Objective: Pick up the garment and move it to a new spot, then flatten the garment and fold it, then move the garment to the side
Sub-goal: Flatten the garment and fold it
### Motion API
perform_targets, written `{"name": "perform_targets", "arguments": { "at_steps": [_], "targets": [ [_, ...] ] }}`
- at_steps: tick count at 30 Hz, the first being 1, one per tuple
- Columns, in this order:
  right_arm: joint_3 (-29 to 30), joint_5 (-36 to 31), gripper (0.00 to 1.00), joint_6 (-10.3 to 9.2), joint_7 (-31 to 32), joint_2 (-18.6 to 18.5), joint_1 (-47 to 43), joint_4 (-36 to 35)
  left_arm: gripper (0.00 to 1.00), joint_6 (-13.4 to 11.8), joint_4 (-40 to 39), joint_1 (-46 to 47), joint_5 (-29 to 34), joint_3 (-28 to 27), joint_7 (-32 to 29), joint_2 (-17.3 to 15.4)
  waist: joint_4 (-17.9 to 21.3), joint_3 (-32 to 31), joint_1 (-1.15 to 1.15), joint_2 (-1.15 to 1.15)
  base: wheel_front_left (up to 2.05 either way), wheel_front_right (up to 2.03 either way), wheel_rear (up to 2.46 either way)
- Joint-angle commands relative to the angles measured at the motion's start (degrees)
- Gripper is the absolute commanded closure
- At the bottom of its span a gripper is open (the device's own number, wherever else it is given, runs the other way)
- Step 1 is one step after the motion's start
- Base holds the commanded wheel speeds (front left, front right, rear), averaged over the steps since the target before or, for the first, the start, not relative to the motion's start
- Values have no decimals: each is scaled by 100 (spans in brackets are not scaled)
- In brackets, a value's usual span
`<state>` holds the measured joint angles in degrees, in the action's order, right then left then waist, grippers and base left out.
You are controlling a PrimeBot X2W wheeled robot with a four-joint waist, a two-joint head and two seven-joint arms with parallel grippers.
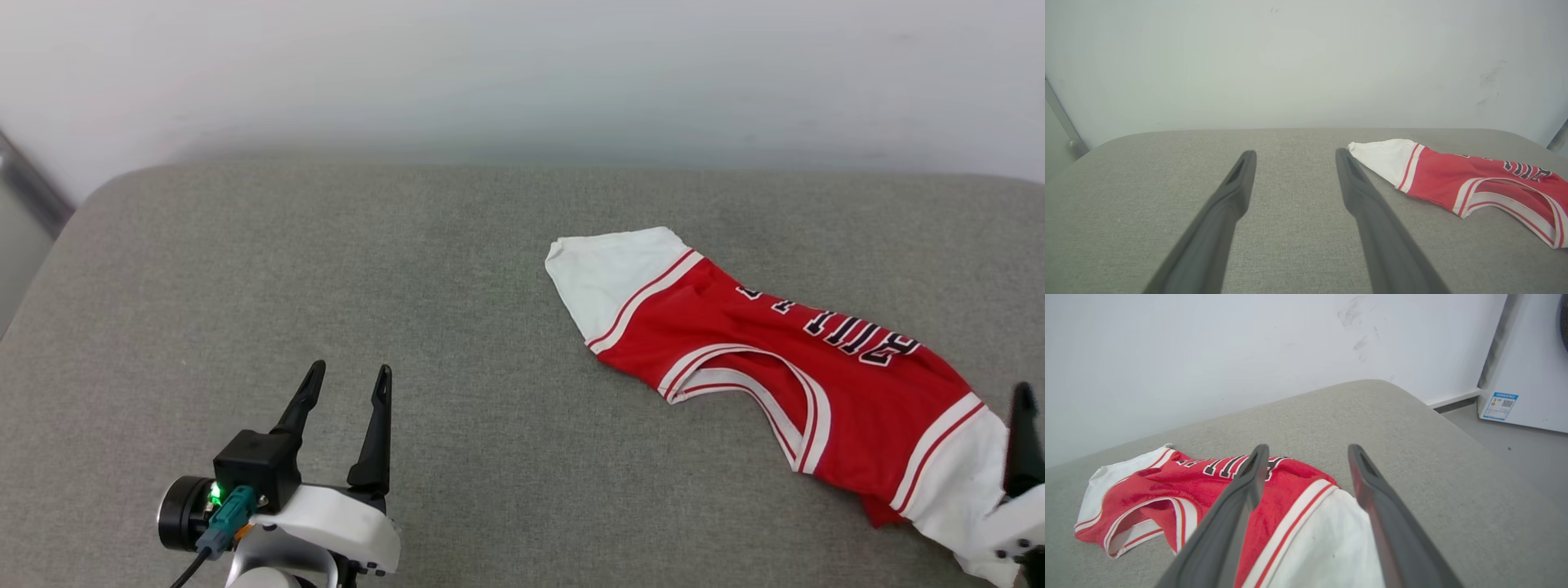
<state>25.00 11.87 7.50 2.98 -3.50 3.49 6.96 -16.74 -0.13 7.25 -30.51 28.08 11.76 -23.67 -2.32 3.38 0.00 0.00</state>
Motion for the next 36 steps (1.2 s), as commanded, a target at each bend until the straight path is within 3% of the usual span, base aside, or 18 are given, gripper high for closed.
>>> {"name": "perform_targets", "arguments": {
  "at_steps": [1, 7, 8, 15, 26, 27, 35, 36],
  "targets": [
    [-144, -25, 0, -2, -73, 30, -125, -133, 0, -37, -19, -58, -13, 4, -12, -26, 17, -77, 0, 0, 0, 0, 0],
    [-1115, -173, 0, -2, -232, 52, -576, -829, 0, -79, 37, -200, -69, 14, -41, -44, 46, -366, 0, 0, 0, 0, 0],
    [-1499, -194, 0, -2, -197, 54, -807, -1105, 0, -82, 86, -248, -100, 8, -46, -54, 57, -443, 0, 0, 0, 0, 0],
    [-2093, -181, 0, -2, 1, 64, -1229, -1692, 0, -28, 246, -109, -171, -19, -128, -125, 251, -505, 0, 0, 0, 0, 0],
    [-2396, -149, 0, -2, 95, 65, -699, -2089, 0, 967, 1079, 2498, -265, 504, -1327, 444, 816, 456, 0, 0, 0, 0, 0],
    [-2396, -149, 0, -2, 95, 65, -699, -2089, 0, 967, 1079, 2498, -265, 504, -1327, 444, 816, 456, 0, 0, 0, 0, 0],
    [-2559, -84, 0, -2, -107, 66, -229, -2006, 0, 1789, 2256, 3891, -602, 949, -2993, 597, 1235, 1247, 0, 0, 0, 0, 0],
    [-2605, -62, 0, -2, -179, 66, -151, -1989, 0, 1931, 2572, 4106, -674, 1046, -3412, 603, 1309, 1401, 0, 0, 0, 0, 0]
  ]
}}
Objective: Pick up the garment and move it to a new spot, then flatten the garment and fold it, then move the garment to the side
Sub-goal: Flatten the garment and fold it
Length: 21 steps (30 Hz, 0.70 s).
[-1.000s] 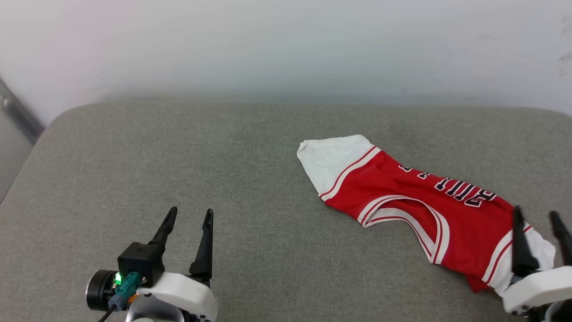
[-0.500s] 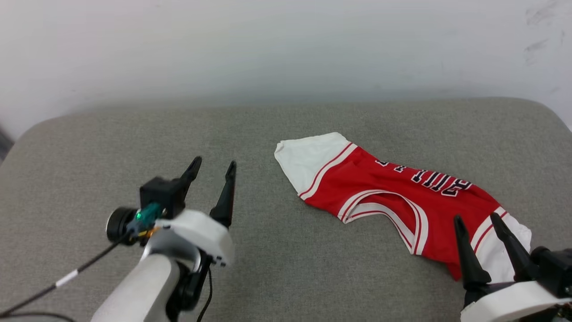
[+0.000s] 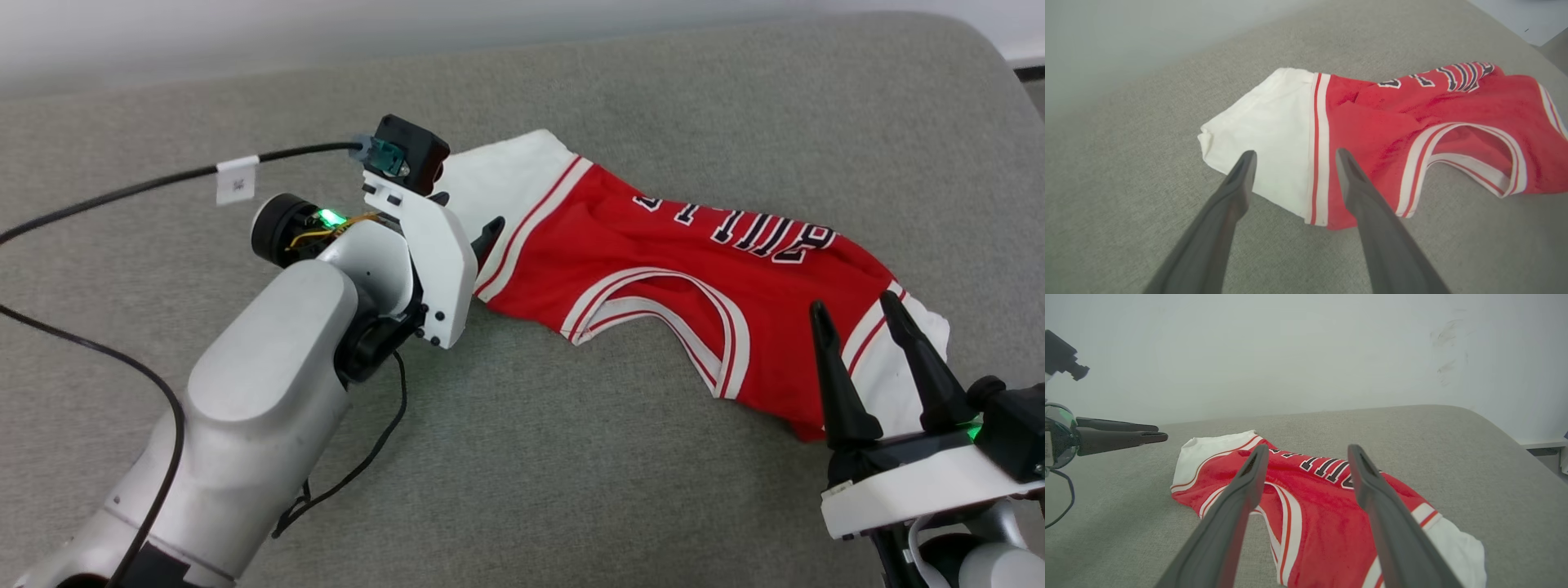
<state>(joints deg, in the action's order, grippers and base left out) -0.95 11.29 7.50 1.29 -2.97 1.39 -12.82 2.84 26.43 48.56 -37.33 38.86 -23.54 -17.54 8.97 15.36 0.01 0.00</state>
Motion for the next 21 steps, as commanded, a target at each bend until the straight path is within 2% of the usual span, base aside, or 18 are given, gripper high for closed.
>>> {"name": "perform_targets", "arguments": {
  "at_steps": [1, 4, 5, 9, 10, 11, 12, 15, 21],
  "targets": [
    [-17, 28, 0, -2, -29, 15, 77, 30, 0, 33, 68, 83, -18, 19, -61, -12, 217, 267, -1, 0, 0, 0, 0],
    [-94, 146, 0, -2, -167, 13, 176, 144, 0, 246, 654, 363, -91, 314, -820, -17, 349, 472, -1, 0, 0, 0, 0],
    [-140, 217, 0, -2, -258, 14, 223, 259, 0, 338, 1041, 465, -142, 531, -1325, -45, 432, 543, -1, 0, 0, 0, 0],
    [-169, 297, 0, -2, -350, 14, 260, 379, 2, 420, 1475, 308, -265, 847, -1993, -34, 505, 576, -1, 0, 0, 0, 0],
    [-171, 330, 0, -2, -359, 14, 266, 408, 51, 429, 1561, 262, -299, 918, -2147, -23, 518, 582, -1, 0, 0, 0, 0],
    [-177, 336, 0, -2, -381, 14, 274, 429, 81, 436, 1639, 213, -358, 986, -2310, -6, 528, 586, -1, 0, 0, 0, 0],
    [-184, 344, 0, -2, -388, 14, 286, 444, 100, 449, 1686, 188, -391, 1038, -2417, -2, 535, 590, -1, 0, 0, 0, 0],
    [-181, 389, 0, -2, -422, 14, 323, 477, 100, 446, 1709, 199, -399, 1110, -2364, -61, 534, 580, -1, 0, 0, 0, 0],
    [-69, 311, 0, -2, -353, 13, 239, 474, 100, 366, 1217, 396, -110, 961, -1140, -263, 295, 359, -1, 0, 0, 0, 0]
  ]
}}
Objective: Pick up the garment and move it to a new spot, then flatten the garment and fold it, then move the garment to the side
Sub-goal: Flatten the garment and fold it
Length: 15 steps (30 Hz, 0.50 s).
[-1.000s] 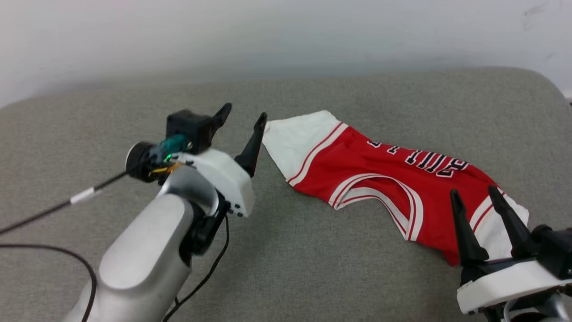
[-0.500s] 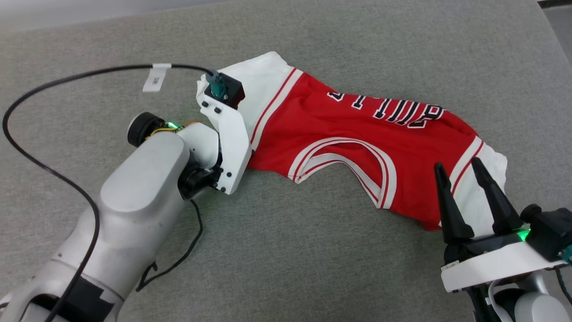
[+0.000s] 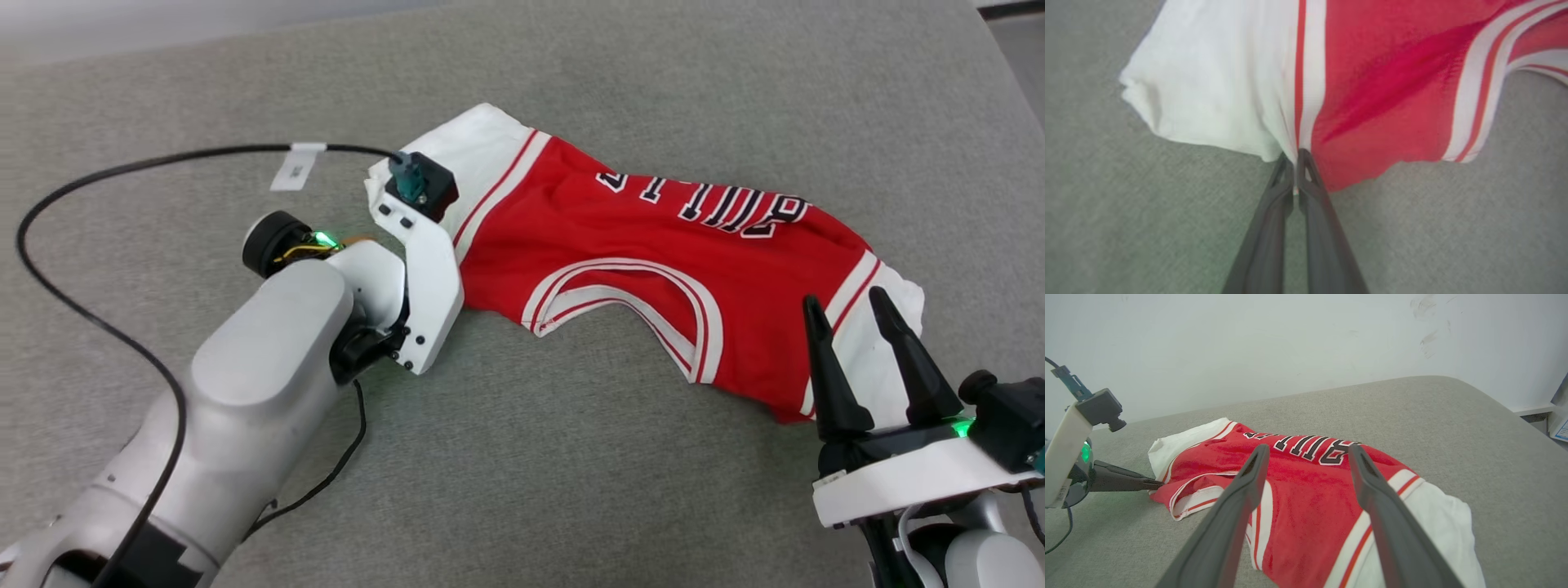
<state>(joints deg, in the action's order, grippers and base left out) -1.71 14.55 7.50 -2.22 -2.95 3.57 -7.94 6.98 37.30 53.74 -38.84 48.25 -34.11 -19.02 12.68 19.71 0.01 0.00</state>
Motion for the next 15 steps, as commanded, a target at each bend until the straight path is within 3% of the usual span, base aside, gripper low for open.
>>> {"name": "perform_targets", "arguments": {
  "at_steps": [1, 7, 15],
  "targets": [
    [20, -42, 0, -2, 19, 11, -11, -16, 100, -88, -17, -154, 81, -28, 137, -155, -137, -141, -1, 0, 0, 0, 0],
    [85, -156, 0, -1, 191, 9, -222, -115, 100, -419, -1167, -863, 142, -120, 744, -560, -560, -598, -1, 0, 0, 0, 0],
    [75, -230, 0, -2, 494, 10, -491, -201, 100, -1417, -2845, -2642, -203, -371, 915, -1283, -968, -1108, -1, 0, 0, 0, 0]
  ]
}}
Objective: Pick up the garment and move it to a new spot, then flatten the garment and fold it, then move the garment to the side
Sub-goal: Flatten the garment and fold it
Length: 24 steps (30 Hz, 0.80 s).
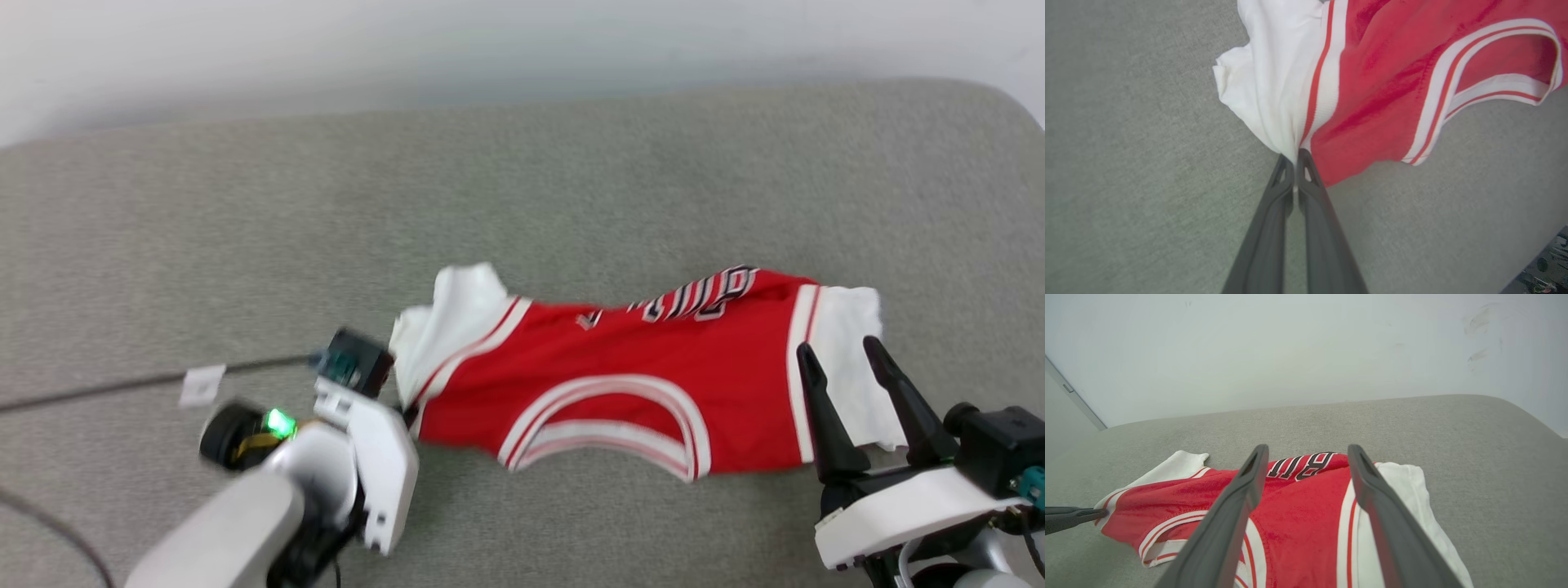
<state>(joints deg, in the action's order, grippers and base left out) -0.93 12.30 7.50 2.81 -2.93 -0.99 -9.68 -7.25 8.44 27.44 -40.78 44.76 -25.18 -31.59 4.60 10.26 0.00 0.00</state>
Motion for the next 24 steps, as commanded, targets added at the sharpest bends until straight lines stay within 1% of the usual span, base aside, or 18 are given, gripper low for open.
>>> {"name": "perform_targets", "arguments": {
  "at_steps": [1, 4, 6, 8, 9, 10, 11, 13, 18, 21, 24],
  "targets": [
    [5, -11, 0, -2, 18, 7, -72, -38, 100, -122, -136, -282, -102, -50, 51, -63, -205, -215, 0, 0, 0, 0, 0],
    [24, -39, 0, -2, 116, 7, -210, -77, 100, -467, -504, -1020, -358, -132, 156, -131, -327, -324, 0, 0, 0, 0, 0],
    [15, -58, 0, -2, 168, 7, -272, -116, 100, -620, -609, -1367, -452, -111, 198, -128, -394, -373, 0, 0, 0, 0, 0],
    [5, -76, 0, -2, 191, 7, -324, -151, 100, -687, -648, -1643, -591, -85, 262, 7, -447, -404, 0, 0, 0, 0, 0],
    [2, -74, 0, -2, 206, 7, -354, -161, 73, -732, -626, -1722, -590, -89, 359, 62, -471, -428, 0, 0, 0, 0, 0],
    [-12, -94, 0, -2, 213, 7, -371, -187, 10, -777, -601, -1799, -613, -114, 471, 136, -490, -449, 0, 0, 0, 0, 0],
    [-8, -109, 0, -2, 225, 7, -392, -208, 0, -810, -577, -1882, -613, -135, 599, 200, -512, -476, 0, 0, 0, 0, 0],
    [-21, -137, 0, -2, 233, 8, -417, -260, 0, -919, -555, -1965, -611, -255, 932, 347, -563, -514, 0, 0, 0, 0, 0],
    [3, -153, 0, -2, 279, 7, -539, -319, 0, -1231, -582, -1881, -369, -706, 1945, 498, -667, -668, 0, 0, 0, 0, 0],
    [6, -169, 0, -2, 298, 8, -586, -340, 0, -1361, -662, -1836, -193, -949, 2468, 445, -692, -756, 0, 0, 0, 0, 0],
    [30, -195, 0, -2, 302, 7, -630, -339, 0, -1495, -717, -1838, -19, -1167, 2907, 320, -678, -856, 0, 0, 0, 0, 0]
  ]
}}
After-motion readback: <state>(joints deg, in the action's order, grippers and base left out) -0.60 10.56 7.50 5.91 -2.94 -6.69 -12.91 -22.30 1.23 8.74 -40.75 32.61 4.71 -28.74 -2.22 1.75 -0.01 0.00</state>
